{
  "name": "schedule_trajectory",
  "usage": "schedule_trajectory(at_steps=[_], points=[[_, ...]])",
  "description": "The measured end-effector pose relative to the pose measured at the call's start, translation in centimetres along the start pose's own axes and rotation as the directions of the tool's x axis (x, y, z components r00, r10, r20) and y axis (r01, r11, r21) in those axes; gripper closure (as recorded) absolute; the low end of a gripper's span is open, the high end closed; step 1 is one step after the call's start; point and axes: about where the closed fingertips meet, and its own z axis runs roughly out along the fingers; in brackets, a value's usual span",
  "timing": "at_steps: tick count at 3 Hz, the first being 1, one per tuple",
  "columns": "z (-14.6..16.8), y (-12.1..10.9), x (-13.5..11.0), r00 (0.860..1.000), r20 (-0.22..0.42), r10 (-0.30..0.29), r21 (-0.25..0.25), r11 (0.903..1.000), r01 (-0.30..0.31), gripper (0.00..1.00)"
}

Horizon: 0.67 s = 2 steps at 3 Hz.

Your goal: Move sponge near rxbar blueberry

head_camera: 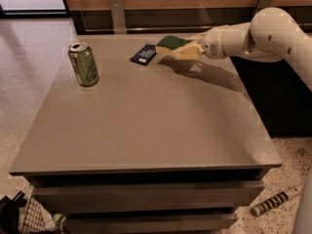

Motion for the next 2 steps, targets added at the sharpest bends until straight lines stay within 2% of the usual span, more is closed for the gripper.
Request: schedule_trajectory(at_steps=[1, 2], points=[[0.57, 0.19, 0.01, 1.0, 0.02, -0.011, 0.003, 0.9999, 0.011, 0.88], [0.81, 0.35, 0.03, 1.0, 0.019, -0.01, -0.001, 0.9999, 0.01, 0.65]])
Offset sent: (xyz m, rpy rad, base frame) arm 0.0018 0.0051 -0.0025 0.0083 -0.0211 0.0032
